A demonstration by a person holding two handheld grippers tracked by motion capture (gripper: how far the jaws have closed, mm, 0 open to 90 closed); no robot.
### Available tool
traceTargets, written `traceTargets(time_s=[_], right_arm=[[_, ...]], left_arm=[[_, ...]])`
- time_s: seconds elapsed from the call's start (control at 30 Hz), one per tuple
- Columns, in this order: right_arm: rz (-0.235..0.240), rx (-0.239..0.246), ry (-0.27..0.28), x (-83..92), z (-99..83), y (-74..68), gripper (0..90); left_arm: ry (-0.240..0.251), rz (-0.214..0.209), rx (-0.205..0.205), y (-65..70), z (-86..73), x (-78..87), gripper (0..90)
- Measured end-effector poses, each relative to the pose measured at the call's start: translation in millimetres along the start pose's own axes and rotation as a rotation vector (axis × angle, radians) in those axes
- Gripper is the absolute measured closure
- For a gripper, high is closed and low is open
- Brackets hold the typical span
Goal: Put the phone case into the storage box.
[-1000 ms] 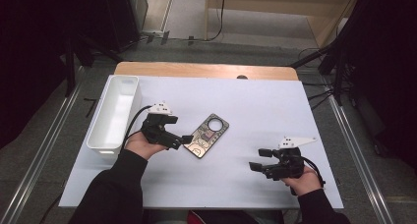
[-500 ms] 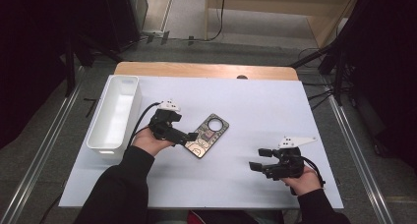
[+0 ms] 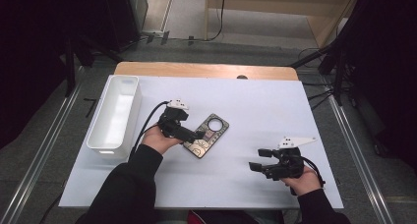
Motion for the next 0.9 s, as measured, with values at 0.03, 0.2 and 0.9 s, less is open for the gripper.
traceTargets(time_s=[0.03, 0.2, 0.9], right_arm=[[-0.001, -0.002, 0.0, -0.1, 0.1, 0.3, 26.0], [0.0, -0.007, 0.002, -0.1, 0.3, 0.9, 26.0], [0.006, -0.005, 0.0, -3.2, 1.5, -0.1, 26.0]], left_arm=[[0.0, 0.001, -0.002, -0.2, 0.3, -1.3, 0.0], [0.004, 0.006, 0.0, -0.3, 2.4, -6.9, 0.0], [0.028, 0.014, -0.009, 5.6, 14.4, -25.6, 0.0]])
Point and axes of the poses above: each handheld gripper's, and its own axes: x roughly backward along the jaws, z roughly out of its top, y roughly to its right, the point moved 3 cm from there along -x, roughly forward along the jaws, and after that the axes turned 2 degrees about -y, right-handed, at the moved point
